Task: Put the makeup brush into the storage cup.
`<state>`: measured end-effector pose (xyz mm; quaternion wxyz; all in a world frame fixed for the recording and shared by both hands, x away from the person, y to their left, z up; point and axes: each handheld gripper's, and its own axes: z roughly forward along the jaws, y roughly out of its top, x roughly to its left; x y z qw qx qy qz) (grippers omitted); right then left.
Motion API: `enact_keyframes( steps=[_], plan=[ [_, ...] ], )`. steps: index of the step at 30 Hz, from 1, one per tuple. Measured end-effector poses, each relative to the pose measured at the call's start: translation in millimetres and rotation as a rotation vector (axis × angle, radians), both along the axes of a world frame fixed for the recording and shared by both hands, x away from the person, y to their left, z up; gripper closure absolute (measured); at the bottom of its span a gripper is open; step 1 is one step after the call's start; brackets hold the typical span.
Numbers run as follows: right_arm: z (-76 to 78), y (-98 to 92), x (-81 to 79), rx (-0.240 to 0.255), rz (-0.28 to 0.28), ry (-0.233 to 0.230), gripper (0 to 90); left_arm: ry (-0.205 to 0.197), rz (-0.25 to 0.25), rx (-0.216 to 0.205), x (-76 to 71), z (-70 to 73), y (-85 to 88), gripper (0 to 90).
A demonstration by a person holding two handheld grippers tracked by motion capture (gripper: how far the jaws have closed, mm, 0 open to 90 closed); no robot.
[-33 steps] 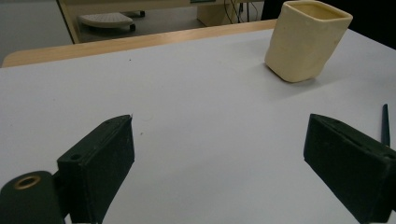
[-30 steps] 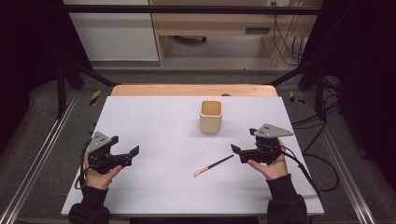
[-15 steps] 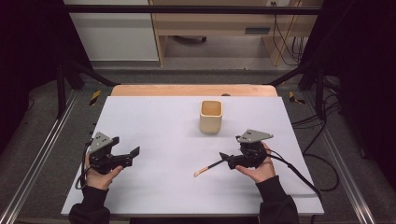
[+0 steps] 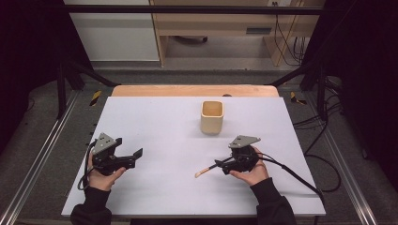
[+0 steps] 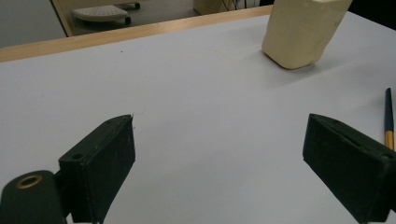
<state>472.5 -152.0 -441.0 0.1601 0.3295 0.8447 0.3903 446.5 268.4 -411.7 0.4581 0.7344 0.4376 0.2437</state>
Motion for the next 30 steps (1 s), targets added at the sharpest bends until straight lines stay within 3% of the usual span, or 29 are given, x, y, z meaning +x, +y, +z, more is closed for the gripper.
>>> enact_keyframes(
  steps=[2,11,23,30],
  plan=[
    [-6.5,2.9,0.9,-0.031,0.008,0.016,17.6,0.000,0.000,0.000,0.0,-0.2,-0.6,8.7],
    [-22.7,9.8,3.8,-0.085,0.028,0.058,19.3,-0.001,-0.004,0.003,-0.3,-0.1,-1.4,8.9],
    [-31.9,13.5,5.7,-0.126,0.053,0.087,41.7,0.003,-0.005,0.008,0.8,-2.2,-2.7,9.2],
    [-31.9,13.6,5.8,-0.113,0.061,0.111,51.7,0.005,-0.005,0.008,1.0,-2.6,-2.5,9.3]
  ],
)
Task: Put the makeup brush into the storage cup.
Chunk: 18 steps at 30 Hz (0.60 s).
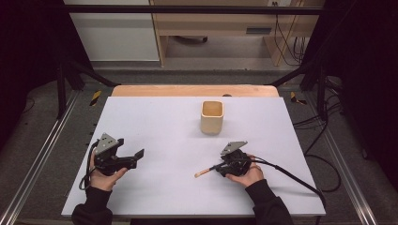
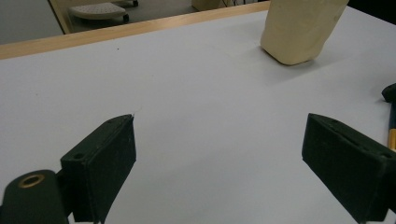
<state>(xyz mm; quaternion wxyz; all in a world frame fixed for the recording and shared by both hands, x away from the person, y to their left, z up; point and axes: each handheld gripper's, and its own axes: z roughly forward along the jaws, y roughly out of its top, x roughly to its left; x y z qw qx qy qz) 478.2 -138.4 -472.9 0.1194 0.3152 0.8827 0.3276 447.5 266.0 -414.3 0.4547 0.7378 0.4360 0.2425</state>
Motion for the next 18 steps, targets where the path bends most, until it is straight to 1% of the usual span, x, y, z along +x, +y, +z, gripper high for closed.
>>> enact_keyframes(
  steps=[4,5,7,8,12,13,15,16,18],
  plan=[
    [0.7,-0.3,-0.6,-0.006,-0.004,0.001,55.6,0.000,-0.001,0.001,-0.1,0.0,-0.2,9.5],
    [1.4,-0.2,-1.6,-0.009,-0.013,0.010,57.6,0.000,-0.001,0.002,0.0,-0.2,-0.2,9.5],
    [1.6,-0.7,-1.6,-0.011,-0.009,0.011,58.7,0.001,-0.001,0.002,0.0,-0.3,-0.2,9.5],
    [2.0,-1.0,-2.0,-0.011,-0.014,0.015,61.2,0.003,-0.001,0.004,0.2,-0.6,-0.2,9.5],
    [2.1,-1.3,-2.7,-0.014,-0.011,0.007,65.8,0.002,-0.001,0.004,0.1,-0.5,-0.3,9.6],
    [2.4,-0.9,-3.7,-0.012,-0.018,0.013,66.8,0.002,-0.001,0.004,0.0,-0.5,-0.3,9.7],
    [2.2,-0.9,-4.0,-0.015,-0.016,0.007,67.8,0.002,-0.001,0.004,0.0,-0.5,-0.3,9.8],
    [2.7,-1.0,-4.9,-0.019,-0.014,0.010,70.1,0.001,-0.001,0.003,-0.1,-0.4,-0.2,9.8],
    [3.1,-0.7,-5.9,-0.021,-0.018,0.012,71.9,0.001,0.000,0.003,-0.1,-0.4,-0.1,9.9]
  ],
)
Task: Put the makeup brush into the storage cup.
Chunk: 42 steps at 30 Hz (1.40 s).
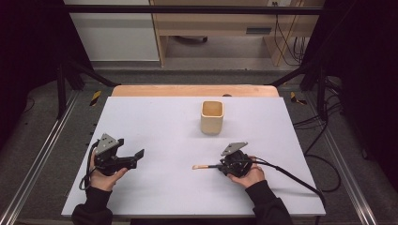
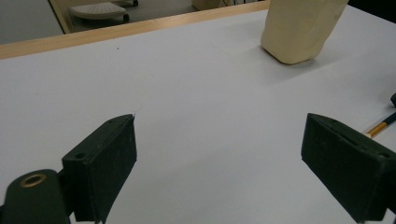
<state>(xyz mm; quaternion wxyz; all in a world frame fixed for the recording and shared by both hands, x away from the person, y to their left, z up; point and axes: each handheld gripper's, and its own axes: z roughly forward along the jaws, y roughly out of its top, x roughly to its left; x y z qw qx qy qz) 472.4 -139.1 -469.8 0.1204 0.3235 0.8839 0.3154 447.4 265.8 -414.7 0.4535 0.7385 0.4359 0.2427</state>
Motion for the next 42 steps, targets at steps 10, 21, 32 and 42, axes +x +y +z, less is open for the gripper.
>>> enact_keyframes(
  steps=[10,21,32,42],
  plan=[
    [1.2,0.2,-2.8,-0.007,-0.006,0.016,79.3,0.003,-0.001,0.005,0.3,-0.5,-0.1,10.1],
    [1.7,0.2,-3.6,-0.009,-0.023,0.026,83.8,0.002,0.000,0.002,0.3,-0.4,0.1,10.4],
    [8.7,-2.4,-3.4,0.033,-0.028,0.019,76.1,0.003,-0.002,0.004,0.5,-0.3,0.0,10.5],
    [34.5,-12.1,-5.8,0.041,-0.032,-0.012,54.8,0.007,0.000,0.006,1.7,-0.8,0.2,10.5]
  ],
)
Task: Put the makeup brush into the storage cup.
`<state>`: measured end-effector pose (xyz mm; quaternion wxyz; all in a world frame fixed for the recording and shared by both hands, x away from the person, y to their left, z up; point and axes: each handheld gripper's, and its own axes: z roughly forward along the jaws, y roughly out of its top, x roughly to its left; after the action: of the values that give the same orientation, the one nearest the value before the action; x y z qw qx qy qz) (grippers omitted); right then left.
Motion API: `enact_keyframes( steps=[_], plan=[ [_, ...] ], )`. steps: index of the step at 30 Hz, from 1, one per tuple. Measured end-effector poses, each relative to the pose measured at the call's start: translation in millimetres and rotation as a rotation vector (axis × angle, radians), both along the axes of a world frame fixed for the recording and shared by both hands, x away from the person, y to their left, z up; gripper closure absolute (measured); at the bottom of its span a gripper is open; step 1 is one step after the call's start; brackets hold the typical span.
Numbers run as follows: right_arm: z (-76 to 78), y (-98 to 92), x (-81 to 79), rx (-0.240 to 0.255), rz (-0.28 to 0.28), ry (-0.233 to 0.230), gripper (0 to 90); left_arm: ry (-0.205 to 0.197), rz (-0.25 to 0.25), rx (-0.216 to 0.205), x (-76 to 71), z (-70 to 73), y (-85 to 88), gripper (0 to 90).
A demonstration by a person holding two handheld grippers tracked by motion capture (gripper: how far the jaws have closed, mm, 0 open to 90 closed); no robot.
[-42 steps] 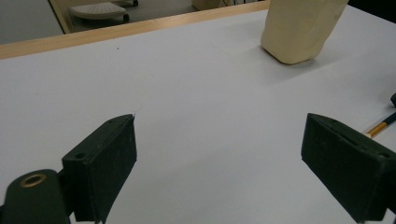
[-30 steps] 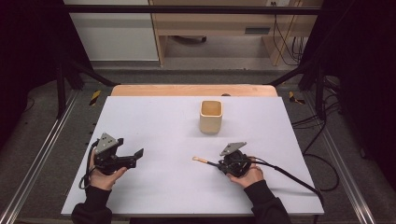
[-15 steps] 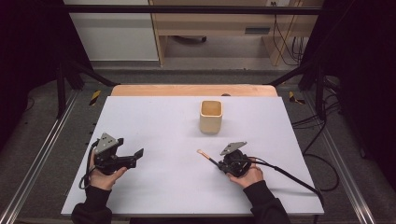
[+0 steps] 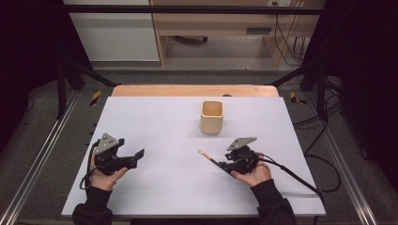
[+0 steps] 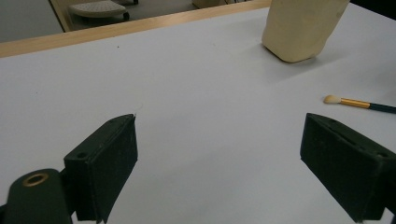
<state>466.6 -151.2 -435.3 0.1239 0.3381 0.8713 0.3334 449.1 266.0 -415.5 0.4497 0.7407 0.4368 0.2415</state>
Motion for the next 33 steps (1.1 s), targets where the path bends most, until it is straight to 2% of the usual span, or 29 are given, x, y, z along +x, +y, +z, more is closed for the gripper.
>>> enact_keyframes(
  steps=[4,9,10,14,19,29,33],
  plan=[
    [6.8,0.9,0.5,0.000,-0.008,-0.015,44.9,0.000,0.002,-0.001,-0.1,0.3,0.2,10.6],
    [10.0,5.4,4.1,-0.036,-0.022,-0.032,36.7,0.001,0.002,0.003,0.2,-0.2,-0.3,10.6],
    [13.2,7.5,6.0,-0.048,-0.030,-0.034,32.4,0.004,0.004,0.002,0.6,-0.5,-0.1,10.6],
    [17.5,10.4,10.2,-0.050,-0.033,-0.034,28.2,0.004,0.006,0.003,0.5,-0.7,0.3,10.5],
    [20.5,13.9,15.2,-0.080,-0.035,-0.032,26.2,0.002,0.004,0.007,0.4,-0.8,-0.7,10.5],
    [25.7,17.4,20.5,-0.086,-0.029,-0.001,28.5,0.003,-0.001,0.013,0.6,-1.2,-0.9,10.5],
    [25.9,25.0,23.7,-0.110,-0.013,0.010,27.3,0.002,-0.003,0.016,0.2,-1.0,-1.3,10.5]
  ],
)
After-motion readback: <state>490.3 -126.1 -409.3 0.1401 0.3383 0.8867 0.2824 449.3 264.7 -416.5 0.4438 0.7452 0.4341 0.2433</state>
